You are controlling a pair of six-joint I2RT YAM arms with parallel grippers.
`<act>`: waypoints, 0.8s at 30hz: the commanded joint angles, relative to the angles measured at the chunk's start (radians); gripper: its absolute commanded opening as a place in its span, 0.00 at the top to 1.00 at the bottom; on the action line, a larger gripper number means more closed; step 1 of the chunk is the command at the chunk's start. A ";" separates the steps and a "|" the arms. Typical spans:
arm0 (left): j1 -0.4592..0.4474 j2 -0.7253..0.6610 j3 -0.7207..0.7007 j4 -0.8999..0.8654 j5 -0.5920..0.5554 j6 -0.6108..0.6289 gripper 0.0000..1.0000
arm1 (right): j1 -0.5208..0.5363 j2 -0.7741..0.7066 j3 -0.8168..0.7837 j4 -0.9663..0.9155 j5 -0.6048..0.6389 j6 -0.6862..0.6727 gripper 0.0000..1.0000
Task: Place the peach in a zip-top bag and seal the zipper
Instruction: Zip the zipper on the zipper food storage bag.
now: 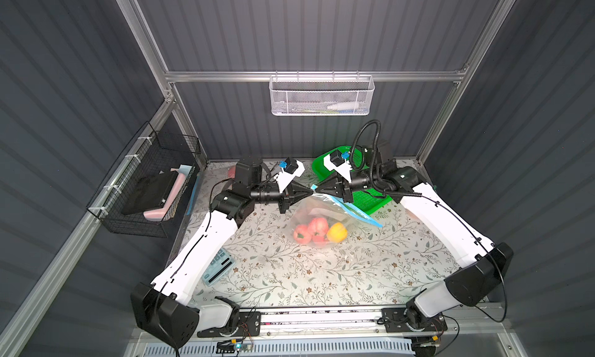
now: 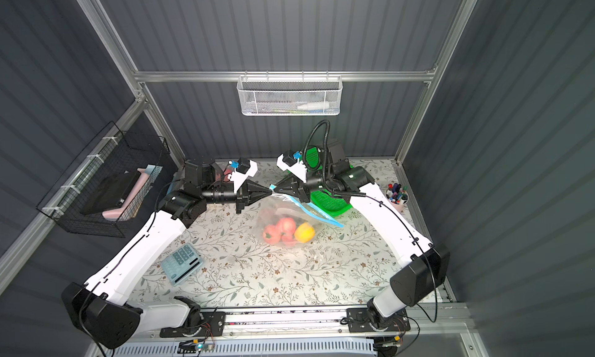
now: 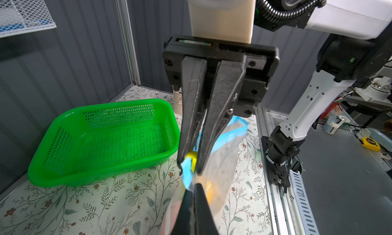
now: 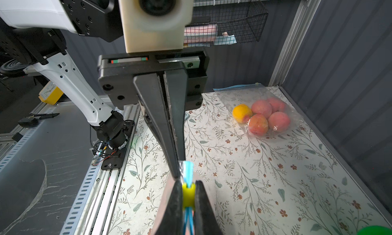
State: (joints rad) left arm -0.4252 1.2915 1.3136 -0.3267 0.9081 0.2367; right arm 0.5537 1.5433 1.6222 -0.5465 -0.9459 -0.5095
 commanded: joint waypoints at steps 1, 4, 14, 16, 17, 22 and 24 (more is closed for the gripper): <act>0.013 -0.054 -0.016 0.002 -0.064 -0.034 1.00 | -0.026 -0.042 -0.011 -0.019 0.040 -0.028 0.90; 0.013 -0.052 -0.016 -0.004 -0.059 -0.034 1.00 | -0.025 -0.046 -0.013 -0.011 0.021 -0.022 0.90; 0.013 -0.013 0.024 0.029 0.080 -0.129 0.65 | -0.017 -0.019 -0.014 0.033 -0.049 0.017 0.90; 0.013 -0.005 0.024 0.066 0.100 -0.174 0.64 | -0.015 -0.011 -0.011 0.036 -0.052 0.019 0.90; 0.013 0.001 0.023 0.084 0.112 -0.195 0.64 | -0.015 -0.007 -0.011 0.036 -0.055 0.018 0.90; 0.012 0.037 0.033 0.154 0.130 -0.290 0.63 | -0.010 -0.002 -0.008 0.037 -0.060 0.015 0.90; 0.011 0.054 0.047 0.156 0.133 -0.302 0.65 | -0.009 -0.002 -0.008 0.036 -0.062 0.014 0.89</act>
State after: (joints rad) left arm -0.4164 1.3262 1.3224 -0.2153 1.0058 -0.0010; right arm 0.5407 1.5299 1.6154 -0.5236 -0.9756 -0.4900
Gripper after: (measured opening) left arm 0.356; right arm 0.106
